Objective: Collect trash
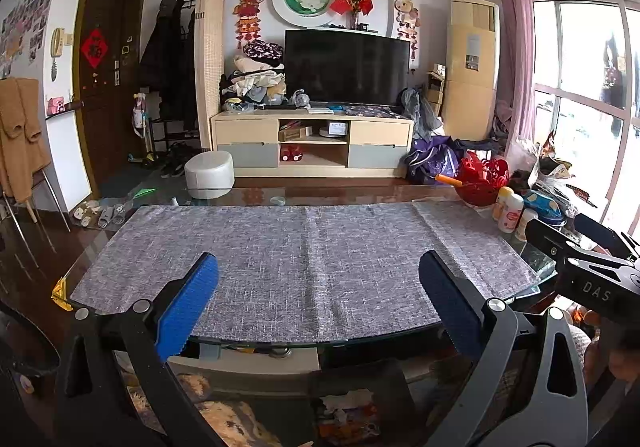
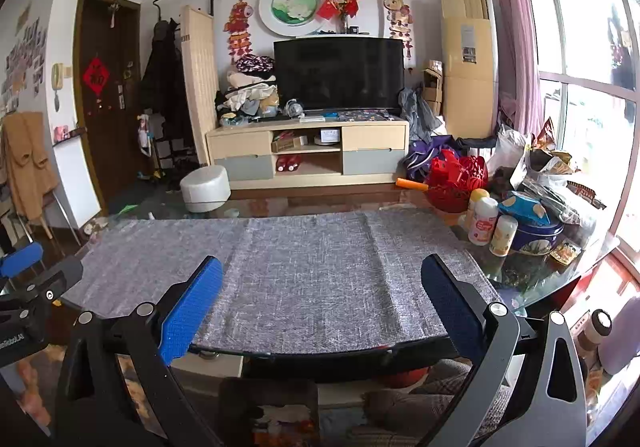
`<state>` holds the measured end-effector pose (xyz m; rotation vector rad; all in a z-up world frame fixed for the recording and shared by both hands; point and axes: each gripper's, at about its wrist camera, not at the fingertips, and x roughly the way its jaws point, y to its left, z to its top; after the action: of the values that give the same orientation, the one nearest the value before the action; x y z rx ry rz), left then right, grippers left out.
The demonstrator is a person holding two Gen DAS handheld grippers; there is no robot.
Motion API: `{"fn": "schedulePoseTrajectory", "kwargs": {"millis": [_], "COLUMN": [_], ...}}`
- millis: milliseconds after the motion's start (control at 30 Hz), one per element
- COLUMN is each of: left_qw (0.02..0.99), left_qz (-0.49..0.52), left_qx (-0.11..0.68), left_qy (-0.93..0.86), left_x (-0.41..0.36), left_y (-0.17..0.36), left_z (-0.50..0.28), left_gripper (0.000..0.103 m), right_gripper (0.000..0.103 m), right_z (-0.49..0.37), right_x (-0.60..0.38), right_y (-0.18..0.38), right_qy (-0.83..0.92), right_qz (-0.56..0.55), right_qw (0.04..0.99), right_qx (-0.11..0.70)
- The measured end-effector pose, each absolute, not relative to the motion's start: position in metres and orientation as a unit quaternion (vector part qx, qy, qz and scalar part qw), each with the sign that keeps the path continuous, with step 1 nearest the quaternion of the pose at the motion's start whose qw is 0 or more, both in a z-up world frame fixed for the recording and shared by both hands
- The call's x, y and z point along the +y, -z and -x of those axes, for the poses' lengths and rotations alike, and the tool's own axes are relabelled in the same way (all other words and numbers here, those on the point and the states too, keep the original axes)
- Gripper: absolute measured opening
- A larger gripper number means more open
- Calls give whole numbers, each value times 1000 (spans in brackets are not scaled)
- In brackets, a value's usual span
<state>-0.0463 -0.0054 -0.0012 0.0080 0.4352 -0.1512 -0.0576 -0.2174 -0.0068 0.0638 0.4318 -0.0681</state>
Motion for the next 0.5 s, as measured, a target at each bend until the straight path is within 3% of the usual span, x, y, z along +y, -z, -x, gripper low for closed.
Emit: {"fn": "schedulePoseTrajectory", "kwargs": {"millis": [500], "left_qw": [974], "left_qz": [-4], "left_qx": [215], "left_qy": [75], "left_x": [-7], "left_y": [0], "left_z": [48], "left_gripper": [95], "right_gripper": [100], "right_z": [60], "right_x": [-213], "right_y": [6], "right_qy": [34], "right_qz": [-36], "right_qw": [975], "right_qx": [215]}}
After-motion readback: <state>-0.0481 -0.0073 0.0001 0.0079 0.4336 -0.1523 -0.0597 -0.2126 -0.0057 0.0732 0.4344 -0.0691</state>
